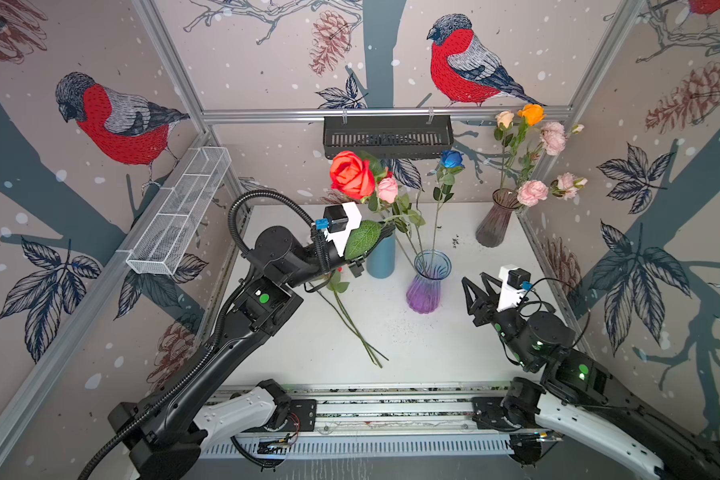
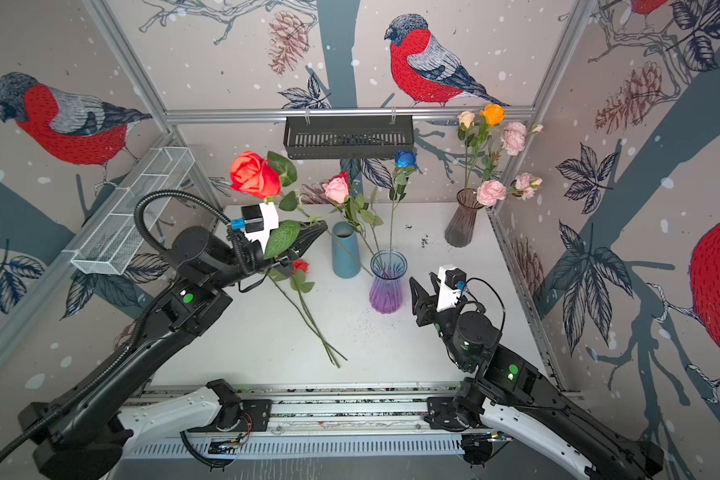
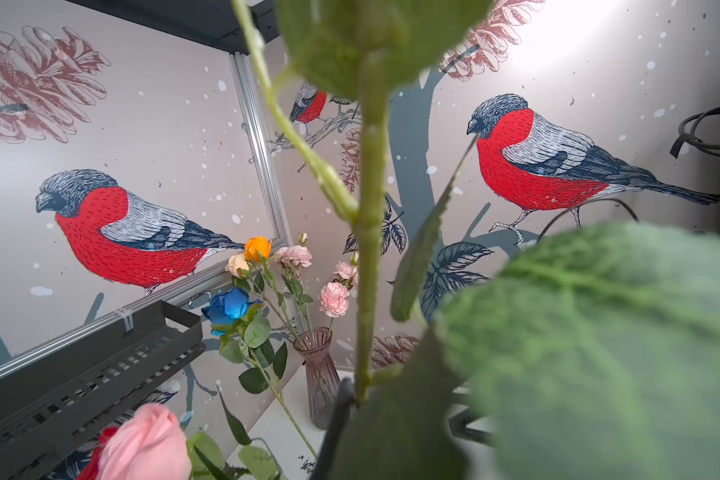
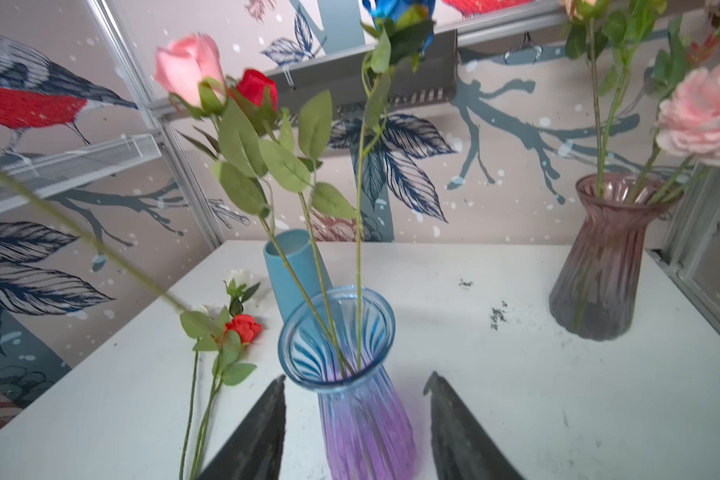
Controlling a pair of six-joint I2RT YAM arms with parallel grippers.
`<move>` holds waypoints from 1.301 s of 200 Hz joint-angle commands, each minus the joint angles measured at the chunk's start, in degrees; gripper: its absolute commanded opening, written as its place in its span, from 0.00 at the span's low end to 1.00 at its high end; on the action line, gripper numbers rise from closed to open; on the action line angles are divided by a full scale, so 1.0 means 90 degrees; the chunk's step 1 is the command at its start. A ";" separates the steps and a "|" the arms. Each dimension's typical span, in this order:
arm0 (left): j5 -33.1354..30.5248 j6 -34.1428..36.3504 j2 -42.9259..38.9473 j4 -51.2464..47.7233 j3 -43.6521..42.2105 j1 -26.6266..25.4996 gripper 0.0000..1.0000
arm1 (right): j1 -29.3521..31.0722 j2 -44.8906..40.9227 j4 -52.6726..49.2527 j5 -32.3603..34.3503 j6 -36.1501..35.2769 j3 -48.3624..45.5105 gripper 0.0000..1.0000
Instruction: Arrange the flowers into the vase
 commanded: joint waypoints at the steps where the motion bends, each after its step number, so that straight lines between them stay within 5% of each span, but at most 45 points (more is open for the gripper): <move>1: -0.0505 0.0763 0.0453 -0.0619 0.0689 -0.0379 0.00 | -0.0028 -0.0161 -0.0127 0.0369 0.0284 -0.0171 0.56; 98: -0.1912 0.1554 0.2685 -0.2302 0.2520 -0.1170 0.00 | -0.0146 -0.0691 -0.0216 0.0242 0.0432 -0.0282 0.56; 166: -0.2021 0.1230 0.3781 -0.3492 0.3751 -0.1187 0.00 | -0.0252 -0.0760 -0.0216 0.0119 0.0449 -0.0333 0.56; 228: -0.2194 0.1220 0.4129 -0.3776 0.3797 -0.1182 0.00 | -0.0343 -0.0786 -0.0236 0.0066 0.0449 -0.0343 0.56; 260: -0.2292 0.1276 0.4179 -0.3905 0.3799 -0.1182 0.12 | -0.0355 -0.0786 -0.0236 0.0066 0.0453 -0.0343 0.56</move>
